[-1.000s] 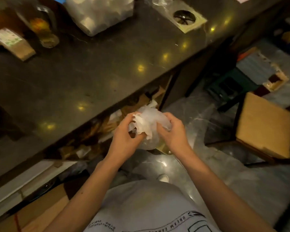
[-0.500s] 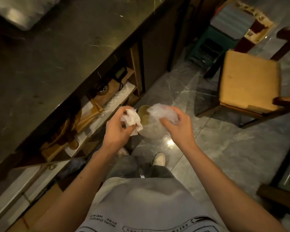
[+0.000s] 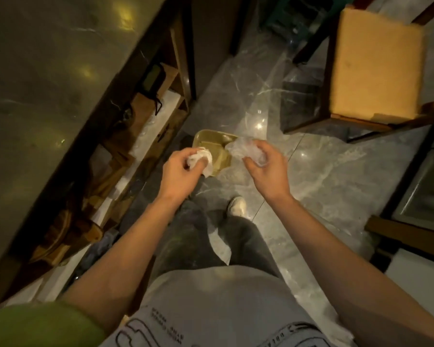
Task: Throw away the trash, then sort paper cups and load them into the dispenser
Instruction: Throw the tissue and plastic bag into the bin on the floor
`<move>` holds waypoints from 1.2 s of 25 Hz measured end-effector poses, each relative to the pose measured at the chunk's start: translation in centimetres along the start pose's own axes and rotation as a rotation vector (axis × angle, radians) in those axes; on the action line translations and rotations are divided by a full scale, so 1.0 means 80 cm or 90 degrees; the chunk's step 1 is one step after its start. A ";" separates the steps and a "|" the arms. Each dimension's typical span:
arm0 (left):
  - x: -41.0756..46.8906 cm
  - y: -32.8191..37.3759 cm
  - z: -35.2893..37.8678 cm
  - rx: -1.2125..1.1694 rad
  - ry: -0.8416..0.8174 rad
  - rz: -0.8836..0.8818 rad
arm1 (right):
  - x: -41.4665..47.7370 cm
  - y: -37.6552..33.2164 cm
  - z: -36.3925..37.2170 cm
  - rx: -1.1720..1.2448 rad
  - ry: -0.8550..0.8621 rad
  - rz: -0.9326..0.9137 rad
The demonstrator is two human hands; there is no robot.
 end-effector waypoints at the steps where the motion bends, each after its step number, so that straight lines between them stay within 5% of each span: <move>1: 0.016 -0.008 0.004 0.011 -0.005 -0.004 | 0.009 0.006 0.009 -0.011 0.004 0.010; 13: 0.200 -0.230 0.153 0.127 0.015 -0.196 | 0.161 0.252 0.224 -0.064 -0.203 0.227; 23: 0.337 -0.391 0.226 0.209 -0.005 -0.186 | 0.242 0.356 0.406 -0.148 -0.189 0.063; 30: 0.375 -0.465 0.260 0.317 -0.005 -0.214 | 0.272 0.405 0.472 -0.231 -0.243 0.234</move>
Point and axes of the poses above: each hand's wrist, its own x-axis towards the middle knuckle, its own z-axis out of the palm, y = z × x, the point moved 4 cm from there along x, towards the middle knuckle, and after that the axes turned 8 degrees about -x, right-handed, at the moved point
